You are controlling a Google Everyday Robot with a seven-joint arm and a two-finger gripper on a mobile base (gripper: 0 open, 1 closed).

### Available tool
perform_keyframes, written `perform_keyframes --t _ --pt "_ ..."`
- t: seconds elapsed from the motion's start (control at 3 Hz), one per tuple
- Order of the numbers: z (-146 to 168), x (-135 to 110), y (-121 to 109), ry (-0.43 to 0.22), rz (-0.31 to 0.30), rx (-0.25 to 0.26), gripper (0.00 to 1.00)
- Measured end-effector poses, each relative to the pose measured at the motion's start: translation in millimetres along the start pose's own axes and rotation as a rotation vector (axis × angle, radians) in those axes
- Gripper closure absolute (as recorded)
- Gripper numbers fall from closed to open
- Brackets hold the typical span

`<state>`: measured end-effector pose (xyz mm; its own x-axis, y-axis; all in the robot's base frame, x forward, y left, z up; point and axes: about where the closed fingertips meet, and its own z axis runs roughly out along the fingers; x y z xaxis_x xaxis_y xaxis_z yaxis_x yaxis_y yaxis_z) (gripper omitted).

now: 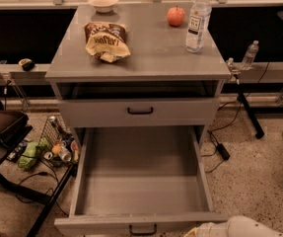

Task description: Close middle drawer

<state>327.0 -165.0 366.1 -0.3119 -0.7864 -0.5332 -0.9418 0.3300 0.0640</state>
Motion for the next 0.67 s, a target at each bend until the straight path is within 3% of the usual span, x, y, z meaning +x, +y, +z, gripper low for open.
perform_keyframes --t 0.33,0.67 --pt "6.1 2.1 -36.2 -0.042 -0.051 0.106 1.00" --pt "6.3 1.9 -36.7 -0.043 -0.052 0.109 1.00"
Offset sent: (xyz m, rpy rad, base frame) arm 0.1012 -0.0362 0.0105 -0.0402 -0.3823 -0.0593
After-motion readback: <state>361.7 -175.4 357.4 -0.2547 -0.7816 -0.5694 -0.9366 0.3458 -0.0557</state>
